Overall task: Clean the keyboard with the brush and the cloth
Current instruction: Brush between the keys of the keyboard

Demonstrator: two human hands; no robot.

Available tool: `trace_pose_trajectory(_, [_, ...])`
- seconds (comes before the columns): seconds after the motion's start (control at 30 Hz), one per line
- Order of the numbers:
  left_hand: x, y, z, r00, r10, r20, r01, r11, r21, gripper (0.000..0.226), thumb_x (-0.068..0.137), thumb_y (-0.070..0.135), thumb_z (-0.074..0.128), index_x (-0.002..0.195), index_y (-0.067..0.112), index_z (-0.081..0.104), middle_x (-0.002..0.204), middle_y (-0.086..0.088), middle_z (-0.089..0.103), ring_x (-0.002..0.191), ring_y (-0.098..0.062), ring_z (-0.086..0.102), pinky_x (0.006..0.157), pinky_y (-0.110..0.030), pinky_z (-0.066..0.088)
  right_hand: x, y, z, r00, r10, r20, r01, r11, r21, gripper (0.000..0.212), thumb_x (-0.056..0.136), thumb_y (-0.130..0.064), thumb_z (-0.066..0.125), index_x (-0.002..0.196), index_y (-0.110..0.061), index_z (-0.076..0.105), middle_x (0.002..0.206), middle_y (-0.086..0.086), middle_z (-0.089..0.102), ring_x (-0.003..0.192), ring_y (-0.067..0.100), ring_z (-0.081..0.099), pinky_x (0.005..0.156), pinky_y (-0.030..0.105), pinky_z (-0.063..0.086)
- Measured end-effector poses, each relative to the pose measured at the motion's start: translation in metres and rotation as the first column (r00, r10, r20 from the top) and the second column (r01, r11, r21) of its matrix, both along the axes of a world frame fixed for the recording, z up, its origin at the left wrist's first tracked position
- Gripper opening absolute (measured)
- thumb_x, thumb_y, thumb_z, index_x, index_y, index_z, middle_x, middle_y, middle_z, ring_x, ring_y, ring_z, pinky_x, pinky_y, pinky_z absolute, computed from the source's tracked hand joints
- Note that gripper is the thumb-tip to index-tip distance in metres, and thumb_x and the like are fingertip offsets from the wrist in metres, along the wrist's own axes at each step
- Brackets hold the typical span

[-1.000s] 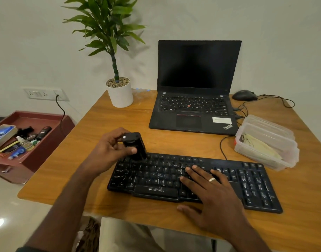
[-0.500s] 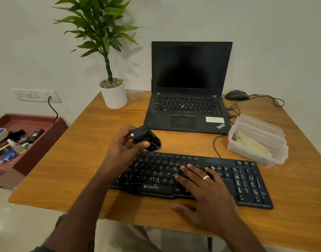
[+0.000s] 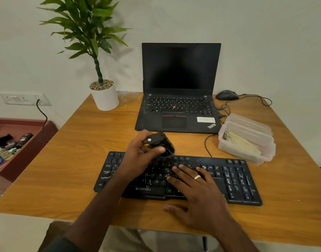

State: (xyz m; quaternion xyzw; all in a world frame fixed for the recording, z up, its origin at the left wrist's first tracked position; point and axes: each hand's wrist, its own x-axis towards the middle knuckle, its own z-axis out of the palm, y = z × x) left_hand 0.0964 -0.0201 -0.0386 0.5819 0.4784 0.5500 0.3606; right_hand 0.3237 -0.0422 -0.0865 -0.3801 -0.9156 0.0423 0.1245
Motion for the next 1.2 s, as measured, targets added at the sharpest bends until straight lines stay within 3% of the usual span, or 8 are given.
trace_pose_trajectory(0.13, [-0.025,-0.008,0.007,0.998,0.009,0.056,-0.007,0.999,-0.035,0.023,0.082,0.005,0.07,0.099,0.012,0.056,0.092,-0.003,0.068,0.084,-0.016,0.068,0.067,-0.026,0.056,0.0,0.001,-0.002,1.0,0.008,-0.009,-0.008,0.999,0.037,0.071,0.088,-0.083,0.037,0.14,-0.037,0.053,0.151,-0.009,0.049,0.144,0.013,0.04,0.113,0.053,0.038])
trace_pose_trajectory(0.3, [-0.018,-0.003,0.005,0.96,-0.158,-0.233,0.146,0.987,-0.069,0.024,0.081,0.009,0.077,0.098,0.006,0.061,0.091,-0.004,0.063,0.082,-0.017,0.065,0.07,-0.027,0.054,0.0,0.002,-0.004,1.0,0.008,-0.002,-0.008,0.999,0.048,0.071,0.087,-0.083,0.039,0.14,-0.038,0.053,0.151,-0.009,0.049,0.143,0.014,0.04,0.115,0.052,0.034])
trace_pose_trajectory(0.43, [0.018,0.007,0.001,0.973,-0.191,-0.129,0.185,0.981,-0.057,0.022,0.084,-0.003,0.073,0.096,0.003,0.055,0.088,0.002,0.066,0.081,-0.011,0.069,0.068,-0.022,0.053,0.0,0.002,-0.003,0.998,0.021,-0.052,-0.017,0.997,0.079,0.067,0.085,-0.08,0.047,0.132,-0.034,0.059,0.14,-0.007,0.055,0.132,0.018,0.048,0.114,0.051,0.036])
trace_pose_trajectory(0.6, [0.021,0.005,0.006,0.997,-0.056,0.058,0.056,0.998,0.01,0.022,0.085,-0.002,0.069,0.095,0.008,0.053,0.086,0.007,0.068,0.078,-0.011,0.068,0.064,-0.025,0.055,0.011,0.003,0.0,0.968,0.037,-0.249,-0.03,0.999,0.033,0.055,0.084,-0.073,0.061,0.116,-0.029,0.068,0.124,-0.007,0.056,0.119,0.014,0.05,0.103,0.04,0.048])
trace_pose_trajectory(0.73, [-0.009,0.001,0.009,0.998,-0.05,-0.048,0.049,0.999,-0.017,0.022,0.082,0.005,0.073,0.095,0.011,0.056,0.095,-0.011,0.063,0.085,-0.028,0.065,0.069,-0.038,0.056,0.035,0.009,0.006,0.972,0.044,-0.233,-0.021,0.995,0.101,0.048,0.087,-0.07,0.06,0.109,-0.029,0.071,0.12,-0.01,0.062,0.114,0.012,0.057,0.106,0.049,0.041])
trace_pose_trajectory(0.97, [0.027,0.011,0.0,0.961,-0.211,-0.179,0.204,0.977,-0.056,0.024,0.083,0.001,0.075,0.095,0.003,0.055,0.088,0.006,0.064,0.08,-0.007,0.065,0.066,-0.017,0.051,0.043,0.015,-0.002,0.986,-0.018,-0.168,0.038,0.993,0.116,0.05,0.086,-0.072,0.058,0.109,-0.029,0.068,0.116,-0.01,0.062,0.111,0.014,0.057,0.101,0.047,0.042])
trace_pose_trajectory(1.07, [0.05,0.021,-0.004,0.968,-0.188,-0.164,0.187,0.982,-0.022,0.025,0.083,0.002,0.076,0.094,0.01,0.055,0.09,0.017,0.064,0.084,-0.006,0.065,0.069,-0.021,0.052,0.043,0.014,-0.002,0.987,-0.036,-0.154,0.056,0.991,0.125,0.052,0.086,-0.073,0.057,0.11,-0.028,0.068,0.117,-0.008,0.062,0.11,0.015,0.058,0.102,0.047,0.041])
trace_pose_trajectory(1.2, [0.054,0.024,-0.003,0.993,-0.115,-0.022,0.116,0.993,0.001,0.029,0.083,-0.004,0.073,0.094,0.015,0.054,0.089,0.005,0.067,0.082,-0.011,0.067,0.068,-0.025,0.054,0.044,0.012,-0.001,0.988,-0.04,-0.149,0.058,0.991,0.123,0.053,0.087,-0.074,0.054,0.112,-0.029,0.068,0.118,-0.009,0.061,0.112,0.014,0.057,0.104,0.046,0.039])
